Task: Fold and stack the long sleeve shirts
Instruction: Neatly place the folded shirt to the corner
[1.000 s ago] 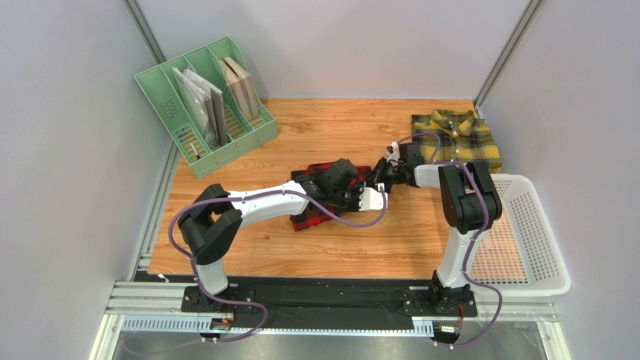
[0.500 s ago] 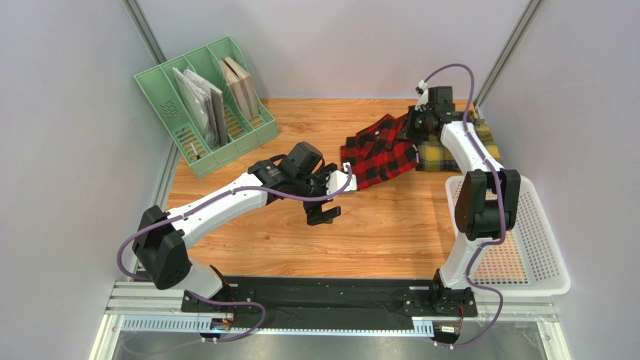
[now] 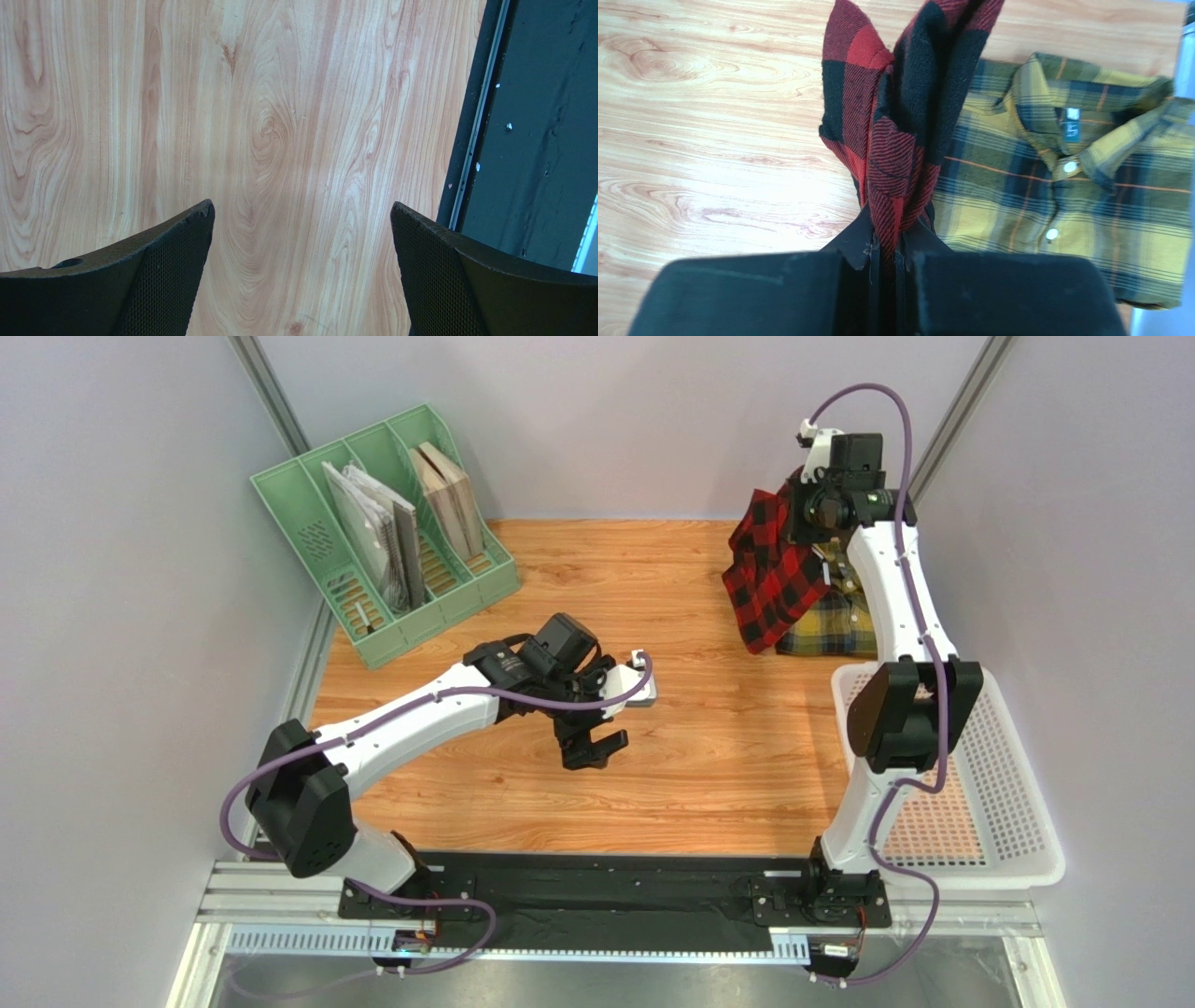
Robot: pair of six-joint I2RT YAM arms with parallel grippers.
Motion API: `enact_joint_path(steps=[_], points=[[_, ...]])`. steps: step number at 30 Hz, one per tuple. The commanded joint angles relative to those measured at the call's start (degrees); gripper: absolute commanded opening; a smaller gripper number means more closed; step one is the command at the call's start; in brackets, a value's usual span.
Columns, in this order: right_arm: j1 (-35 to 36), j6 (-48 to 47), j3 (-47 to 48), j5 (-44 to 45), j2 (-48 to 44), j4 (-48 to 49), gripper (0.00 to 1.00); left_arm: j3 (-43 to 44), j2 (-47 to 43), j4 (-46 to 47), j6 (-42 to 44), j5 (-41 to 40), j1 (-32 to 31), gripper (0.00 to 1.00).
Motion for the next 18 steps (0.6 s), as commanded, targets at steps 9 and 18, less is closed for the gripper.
enact_joint_path(steps=[9,18], points=[[0.28,-4.56,7.31,4.10,-2.48,-1.73,0.00,0.45,-1.54,0.51,-1.28,-0.68,0.18,0.99],[-4.29,-2.45,11.09,1.73,-2.14,-3.75,0.00,0.63,-0.93,0.68,-0.84,-0.94,0.09,0.99]])
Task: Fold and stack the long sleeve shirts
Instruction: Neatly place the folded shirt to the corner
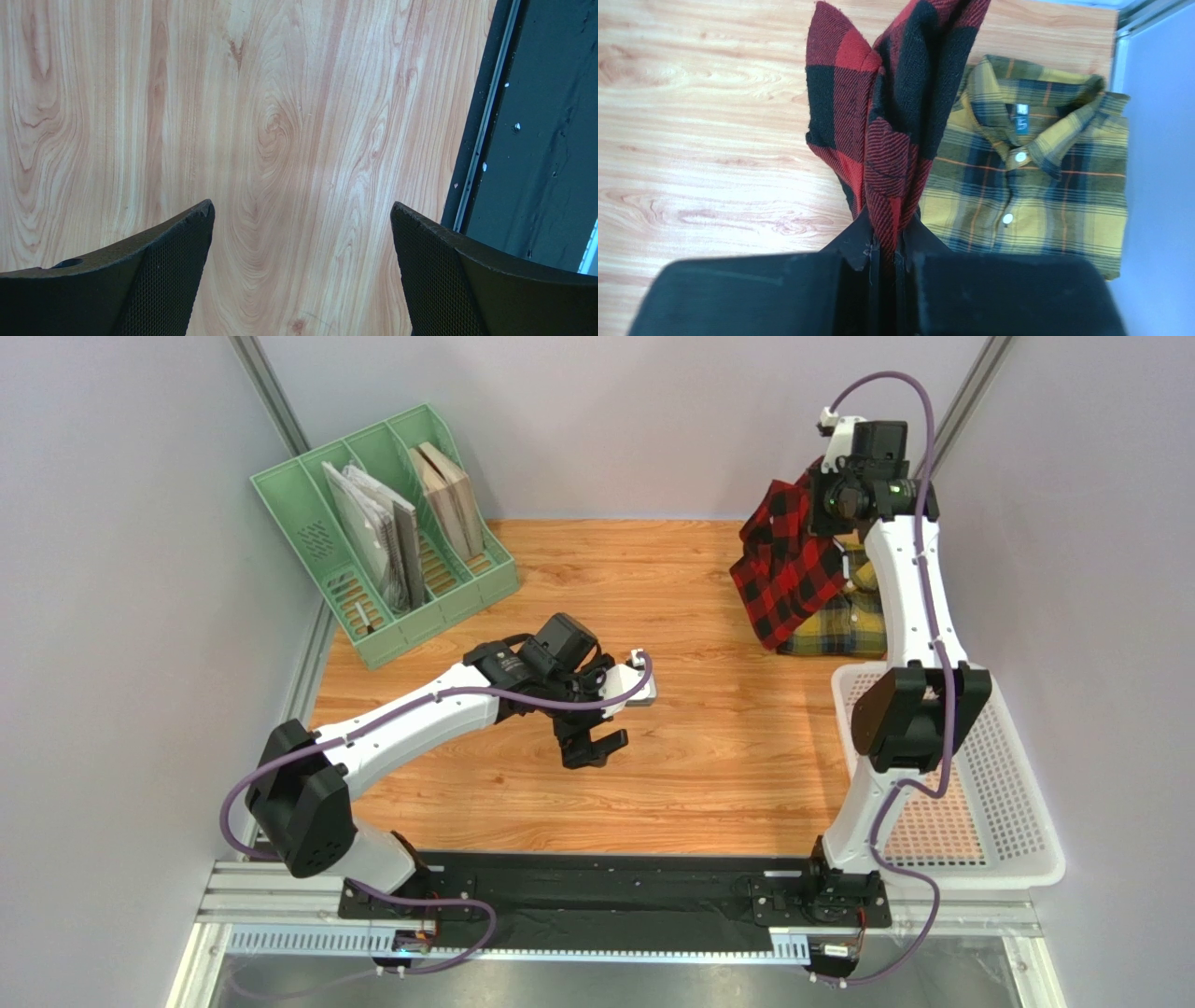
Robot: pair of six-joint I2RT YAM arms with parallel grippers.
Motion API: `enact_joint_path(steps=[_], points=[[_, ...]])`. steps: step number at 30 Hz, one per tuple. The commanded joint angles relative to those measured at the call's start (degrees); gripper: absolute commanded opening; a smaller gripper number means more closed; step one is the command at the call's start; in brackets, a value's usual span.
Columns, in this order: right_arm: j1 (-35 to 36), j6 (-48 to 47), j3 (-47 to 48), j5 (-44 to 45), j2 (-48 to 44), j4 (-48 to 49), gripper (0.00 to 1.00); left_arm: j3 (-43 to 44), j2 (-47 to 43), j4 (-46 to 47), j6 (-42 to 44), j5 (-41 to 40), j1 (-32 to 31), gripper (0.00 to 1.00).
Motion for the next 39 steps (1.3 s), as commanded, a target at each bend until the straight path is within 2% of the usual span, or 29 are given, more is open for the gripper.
enact_joint_path(steps=[1,14,28,33,39], points=[[-2.63,0.76,5.36,-1.07,-1.52,1.52,0.00,0.72,-0.92,0.66,-0.47,0.09,0.09,0.99],[-7.90,0.33,2.82,-5.20,4.28,3.79,0.00,0.54,-0.66,-0.40,-0.03,-0.88,0.18,0.99],[-15.64,-8.98,5.63,-12.58,9.72,8.19,0.00,0.72,1.27,-0.40,0.24,-0.44,0.09,0.99],[-18.28,-11.45,1.43,-16.10,12.28,13.81,0.00,0.02,1.45,-0.48,0.15,-0.27,0.09,0.99],[-20.03,-15.75,-1.93,-14.09,17.28,19.88,0.00,-1.12,1.10,-0.57,-0.38,-0.18,0.18,0.99]])
